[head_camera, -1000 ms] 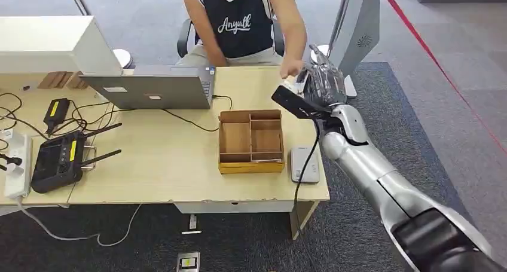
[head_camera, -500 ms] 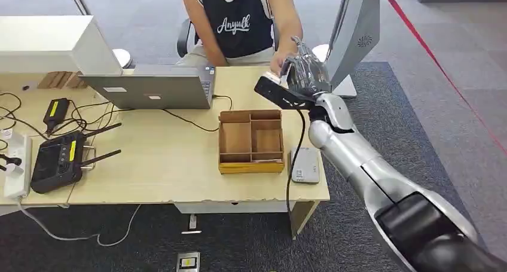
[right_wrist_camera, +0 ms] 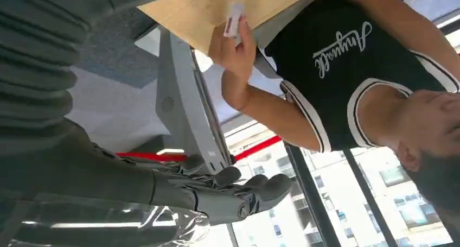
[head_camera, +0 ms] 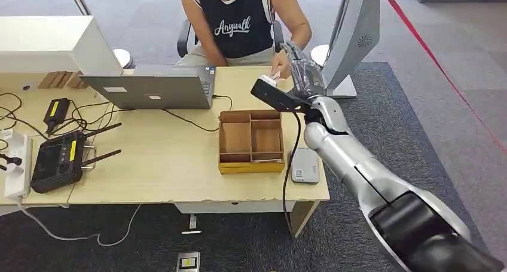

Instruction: Pass the card to the sensor for recognition and then transmit it.

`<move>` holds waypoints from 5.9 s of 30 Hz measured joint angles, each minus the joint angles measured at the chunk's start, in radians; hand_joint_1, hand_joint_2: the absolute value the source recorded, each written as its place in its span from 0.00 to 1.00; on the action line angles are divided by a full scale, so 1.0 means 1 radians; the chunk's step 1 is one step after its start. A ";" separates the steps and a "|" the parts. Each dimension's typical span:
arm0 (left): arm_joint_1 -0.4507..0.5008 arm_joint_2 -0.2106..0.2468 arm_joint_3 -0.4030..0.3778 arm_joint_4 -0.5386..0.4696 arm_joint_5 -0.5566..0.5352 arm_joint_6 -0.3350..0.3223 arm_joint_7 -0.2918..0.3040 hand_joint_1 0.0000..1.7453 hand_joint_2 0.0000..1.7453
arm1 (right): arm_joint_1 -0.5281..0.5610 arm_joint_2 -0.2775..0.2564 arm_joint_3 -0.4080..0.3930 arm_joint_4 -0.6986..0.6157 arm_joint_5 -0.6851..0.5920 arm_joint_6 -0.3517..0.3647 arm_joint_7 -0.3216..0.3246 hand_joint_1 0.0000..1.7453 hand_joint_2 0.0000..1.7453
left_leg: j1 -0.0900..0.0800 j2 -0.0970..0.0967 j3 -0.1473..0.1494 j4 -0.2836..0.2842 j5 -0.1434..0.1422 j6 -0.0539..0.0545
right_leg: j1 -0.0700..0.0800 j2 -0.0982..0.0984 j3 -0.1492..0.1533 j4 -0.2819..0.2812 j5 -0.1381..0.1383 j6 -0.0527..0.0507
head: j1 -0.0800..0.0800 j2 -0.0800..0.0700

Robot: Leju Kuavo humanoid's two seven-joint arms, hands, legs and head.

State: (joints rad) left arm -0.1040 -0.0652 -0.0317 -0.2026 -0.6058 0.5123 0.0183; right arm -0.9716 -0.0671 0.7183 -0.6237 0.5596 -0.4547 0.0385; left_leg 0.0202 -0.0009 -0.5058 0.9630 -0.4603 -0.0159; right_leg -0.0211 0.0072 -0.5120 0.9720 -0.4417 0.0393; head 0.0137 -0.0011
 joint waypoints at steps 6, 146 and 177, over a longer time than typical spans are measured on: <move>0.000 0.001 -0.004 0.000 0.004 0.002 -0.001 0.00 0.00 | 0.000 0.003 0.000 0.005 -0.009 0.002 -0.002 0.00 0.00 | 0.000 0.000 0.000 0.000 0.000 0.000 | 0.000 0.000 0.000 0.000 0.000 0.000 | 0.000 0.000; 0.035 0.022 -0.158 0.000 0.212 0.045 0.015 0.00 0.00 | 0.447 -0.100 0.068 -0.388 0.351 0.270 0.272 0.24 1.00 | 0.000 0.000 0.000 0.000 0.001 -0.001 | 0.000 0.000 0.000 0.000 0.000 -0.001 | 0.000 0.000; 0.035 0.022 -0.173 0.000 0.231 0.056 0.014 0.00 0.00 | 0.408 -0.074 0.079 -0.321 0.313 0.231 0.248 1.00 1.00 | 0.000 0.000 0.000 0.000 0.001 -0.002 | 0.000 0.000 0.000 0.000 0.000 -0.001 | 0.000 0.000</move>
State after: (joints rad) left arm -0.0691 -0.0431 -0.2049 -0.2022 -0.3746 0.5684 0.0324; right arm -0.5632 -0.1411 0.7969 -0.9445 0.8728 -0.2235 0.2865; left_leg 0.0206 -0.0008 -0.5053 0.9627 -0.4592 -0.0177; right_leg -0.0207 0.0073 -0.5122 0.9722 -0.4413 0.0386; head 0.0133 -0.0011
